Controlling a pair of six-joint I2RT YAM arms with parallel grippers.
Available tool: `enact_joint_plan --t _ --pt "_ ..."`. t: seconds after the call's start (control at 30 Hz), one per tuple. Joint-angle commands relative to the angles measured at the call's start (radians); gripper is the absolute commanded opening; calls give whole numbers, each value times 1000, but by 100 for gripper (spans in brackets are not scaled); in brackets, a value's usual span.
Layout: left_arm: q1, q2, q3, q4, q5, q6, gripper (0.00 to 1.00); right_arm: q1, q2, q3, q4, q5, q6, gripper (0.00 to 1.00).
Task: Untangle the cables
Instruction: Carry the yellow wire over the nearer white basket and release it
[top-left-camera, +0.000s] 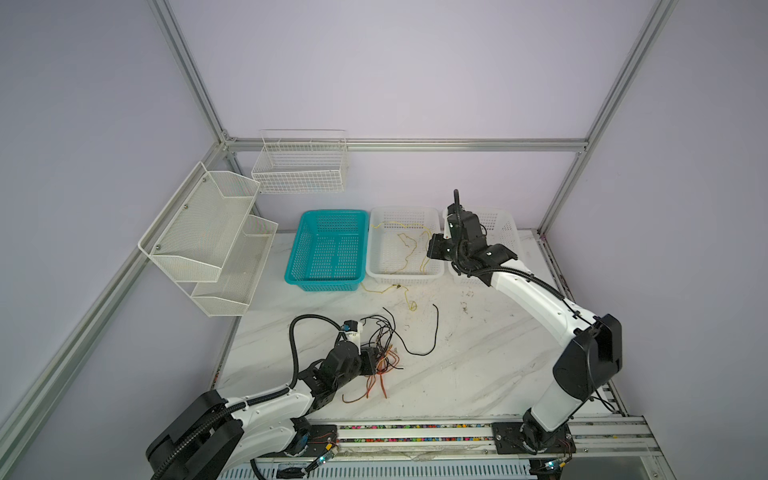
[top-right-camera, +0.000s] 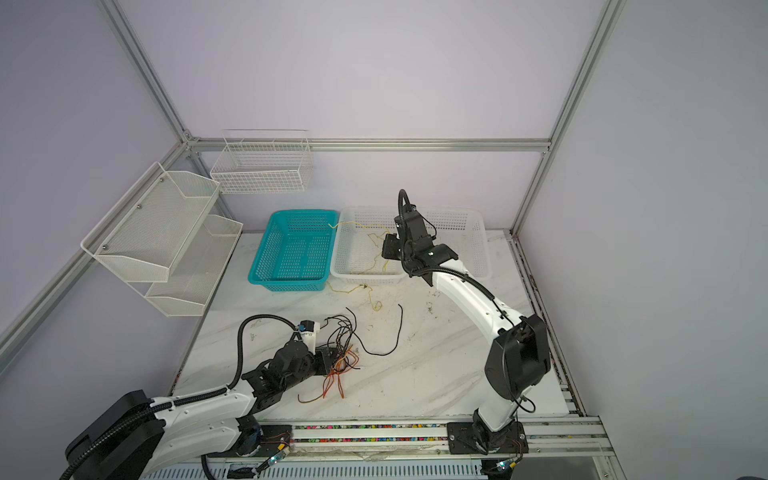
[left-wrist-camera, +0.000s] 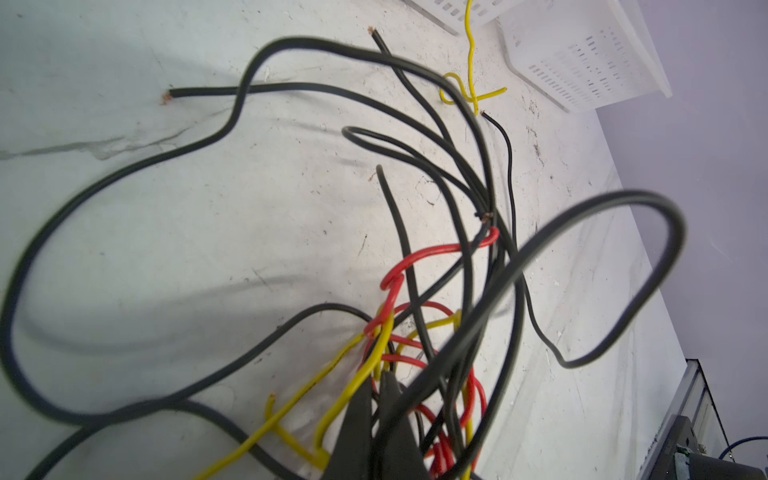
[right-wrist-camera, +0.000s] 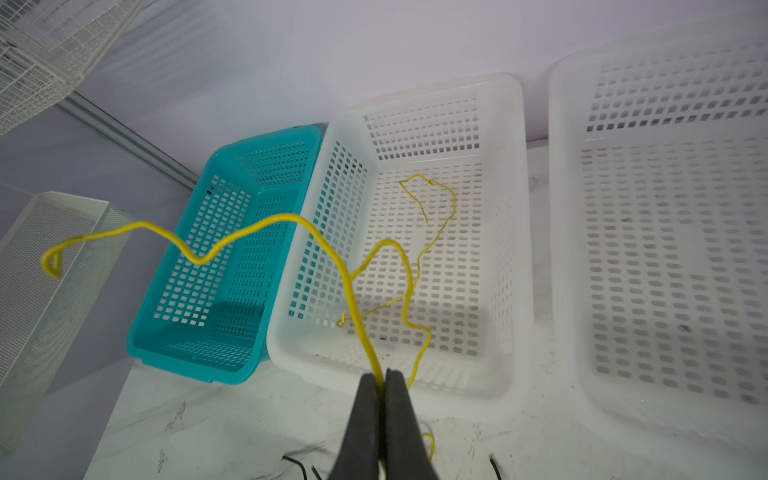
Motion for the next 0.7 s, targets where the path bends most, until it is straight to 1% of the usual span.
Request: enact_joint_plan --t 0.0,0.23,0.4,0.5,0.57,0.67 --pt "5 -15 23 -66 7 19 0 -39 117 112 25 -24 37 0" --pt "4 -72 4 -97 -1 9 0 -65 361 300 -20 -29 61 0" --pt "4 -126 -5 -142 -12 7 0 -65 444 403 -71 -38 63 0" --pt "4 -151 -15 -151 -19 3 0 -64 440 410 -78 -31 53 8" --pt "4 -156 -23 -149 -23 -2 0 -64 430 404 -81 -27 49 16" --pt "4 -147 -25 -137 -20 -4 0 -64 405 386 -82 -21 41 26"
